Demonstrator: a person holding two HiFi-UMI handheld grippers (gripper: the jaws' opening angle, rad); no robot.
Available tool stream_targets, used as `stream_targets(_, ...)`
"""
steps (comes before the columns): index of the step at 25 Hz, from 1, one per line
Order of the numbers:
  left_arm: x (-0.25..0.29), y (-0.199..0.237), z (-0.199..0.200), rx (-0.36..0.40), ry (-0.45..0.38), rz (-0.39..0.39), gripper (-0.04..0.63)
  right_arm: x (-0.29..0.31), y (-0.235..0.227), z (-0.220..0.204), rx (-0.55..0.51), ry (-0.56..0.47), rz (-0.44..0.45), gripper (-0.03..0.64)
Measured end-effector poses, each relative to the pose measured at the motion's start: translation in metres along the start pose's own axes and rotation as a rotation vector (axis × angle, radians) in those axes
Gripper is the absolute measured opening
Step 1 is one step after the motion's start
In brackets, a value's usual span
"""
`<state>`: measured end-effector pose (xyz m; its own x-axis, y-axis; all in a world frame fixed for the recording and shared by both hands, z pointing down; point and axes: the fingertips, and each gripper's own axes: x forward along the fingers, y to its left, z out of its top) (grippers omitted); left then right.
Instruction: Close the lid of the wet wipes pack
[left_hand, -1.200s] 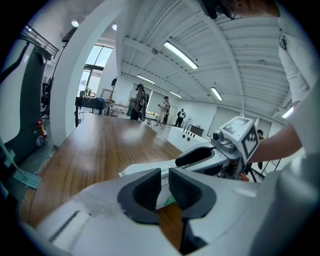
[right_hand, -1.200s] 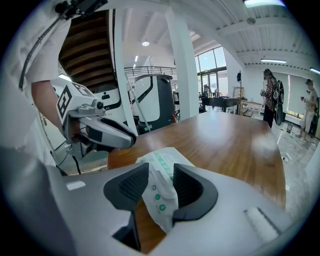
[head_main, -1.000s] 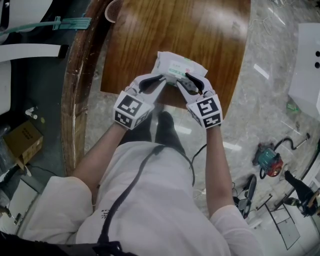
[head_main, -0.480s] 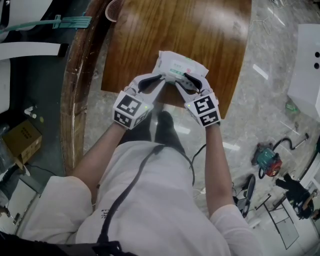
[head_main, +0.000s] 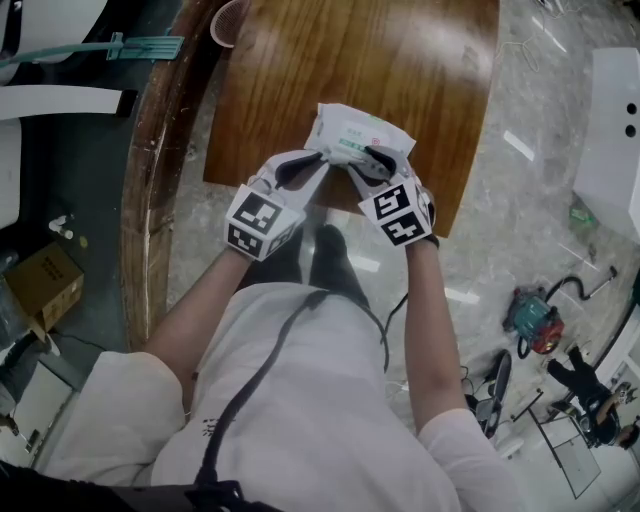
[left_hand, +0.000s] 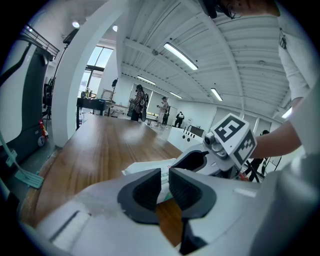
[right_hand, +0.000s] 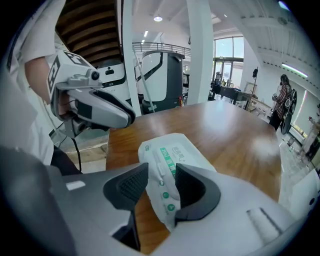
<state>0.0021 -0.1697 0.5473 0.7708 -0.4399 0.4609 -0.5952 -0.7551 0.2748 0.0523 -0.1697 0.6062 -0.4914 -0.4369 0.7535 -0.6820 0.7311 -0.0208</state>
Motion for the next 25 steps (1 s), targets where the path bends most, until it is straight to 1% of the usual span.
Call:
stream_targets(4,-0.001,-0.004,-0.002,0.014,-0.010,-0.004,0.057,0.003,0.004,-0.002,0.005,0.031,0.004,0.195)
stream_targets(7,-0.003,-0.009,-0.001,0.017,-0.014,-0.005,0.058,0.005,0.007,-0.004,-0.017,0.084,0.006,0.219)
stream_targets(9,-0.005,-0.012,-0.001,0.017,-0.013,-0.005,0.057,0.008,0.010,-0.007,-0.076,0.138,-0.005,0.230)
stream_targets(11,-0.007,-0.015,-0.003,0.024,-0.018,-0.006,0.057,0.011,0.014,-0.011,-0.159,0.207,-0.025,0.247)
stream_targets(12,-0.009,-0.016,-0.003,0.025,-0.018,-0.006,0.058,0.013,0.017,-0.013,-0.196,0.244,-0.036,0.269)
stream_targets(13,-0.010,-0.018,-0.003,0.026,-0.016,-0.006,0.057,0.014,0.021,-0.016,-0.225,0.277,-0.045,0.305)
stream_targets(14,-0.011,-0.019,-0.004,0.027,-0.013,-0.005,0.057,0.016,0.024,-0.018,-0.242,0.303,-0.055,0.337)
stream_targets(16,-0.013,-0.022,-0.003,0.027,-0.013,-0.004,0.057,0.019,0.027,-0.021,-0.244,0.328,-0.068,0.356)
stream_targets(18,-0.016,-0.025,-0.002,0.027,-0.018,-0.004,0.057,0.018,0.028,-0.018,-0.218,0.300,-0.055,0.356)
stream_targets(19,-0.018,-0.027,-0.002,0.026,-0.020,-0.004,0.057,0.016,0.028,-0.015,-0.187,0.256,-0.036,0.356)
stream_targets(21,-0.022,-0.031,0.004,0.022,-0.027,-0.003,0.057,0.006,0.025,-0.005,-0.074,0.121,0.000,0.339)
stream_targets(22,-0.023,-0.033,0.009,0.023,-0.033,-0.004,0.057,-0.001,0.022,-0.001,-0.011,0.053,0.005,0.305)
stream_targets(23,-0.024,-0.034,0.013,0.025,-0.038,-0.004,0.057,-0.008,0.018,0.002,0.045,-0.006,0.001,0.237)
stream_targets(25,-0.027,-0.035,0.022,0.033,-0.049,-0.004,0.057,-0.022,0.010,0.006,0.138,-0.104,-0.029,0.142)
